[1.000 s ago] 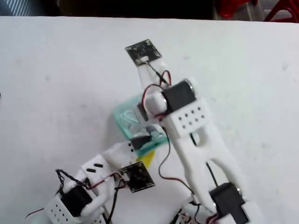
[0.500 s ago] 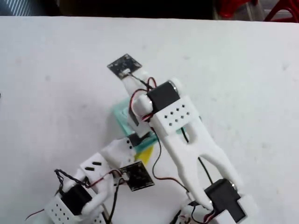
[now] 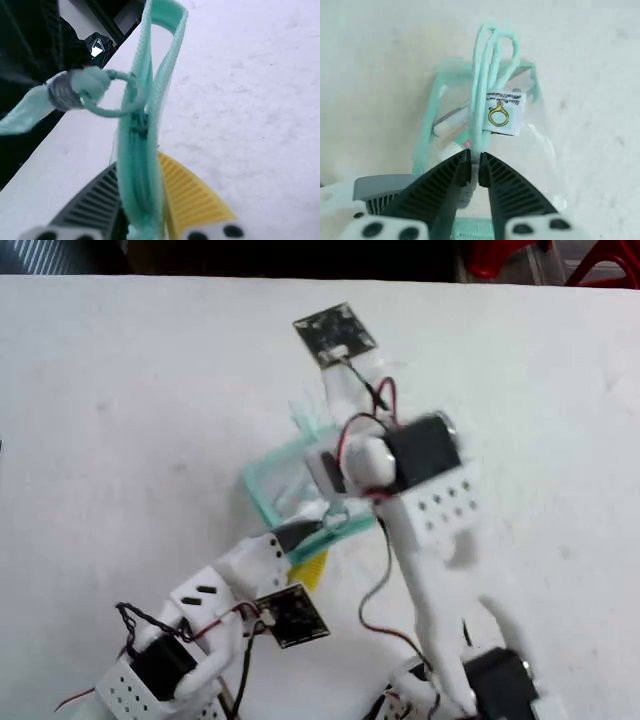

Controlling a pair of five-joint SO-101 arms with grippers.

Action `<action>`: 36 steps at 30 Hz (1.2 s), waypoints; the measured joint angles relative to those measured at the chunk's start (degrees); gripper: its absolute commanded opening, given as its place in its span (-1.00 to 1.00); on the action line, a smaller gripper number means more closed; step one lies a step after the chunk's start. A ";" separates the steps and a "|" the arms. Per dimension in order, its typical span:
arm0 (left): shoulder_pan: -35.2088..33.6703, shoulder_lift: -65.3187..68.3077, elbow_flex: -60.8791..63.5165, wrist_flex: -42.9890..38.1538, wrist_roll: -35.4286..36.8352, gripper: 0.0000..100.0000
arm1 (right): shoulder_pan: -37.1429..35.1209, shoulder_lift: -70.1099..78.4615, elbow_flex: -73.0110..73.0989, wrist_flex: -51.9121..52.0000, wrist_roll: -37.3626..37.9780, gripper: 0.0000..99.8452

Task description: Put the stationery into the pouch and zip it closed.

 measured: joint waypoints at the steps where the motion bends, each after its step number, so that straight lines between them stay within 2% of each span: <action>1: 0.00 0.00 0.00 0.00 0.00 -0.95 | -0.26 -2.02 -0.09 0.00 -0.09 -0.96; 6: 0.00 0.09 0.00 0.00 0.00 -0.95 | -0.79 -10.81 -0.18 0.00 -0.18 -0.96; 10: -0.09 0.09 0.00 0.00 2.64 -0.95 | -0.79 -14.95 -0.18 0.00 -0.18 -0.95; 16: -0.09 0.09 0.00 0.00 3.52 -0.95 | -0.88 -6.59 1.14 0.00 -1.23 -0.55; 19: -0.09 0.09 0.00 0.00 3.52 -0.95 | -0.88 2.46 1.41 0.00 -5.54 -0.55; 22: -0.09 0.09 0.00 0.00 3.52 -0.95 | -1.14 10.20 1.58 0.00 -5.80 -0.56; 29: -0.09 0.00 1.14 -1.58 0.53 -0.95 | -8.88 13.63 4.66 0.18 2.73 -0.57; 33: 0.00 0.00 1.85 -1.93 0.35 -0.95 | -6.33 13.63 7.91 0.18 3.96 -0.67; 36: 0.09 0.79 1.85 -1.93 0.35 -0.95 | -3.08 13.98 11.69 0.09 7.91 -0.93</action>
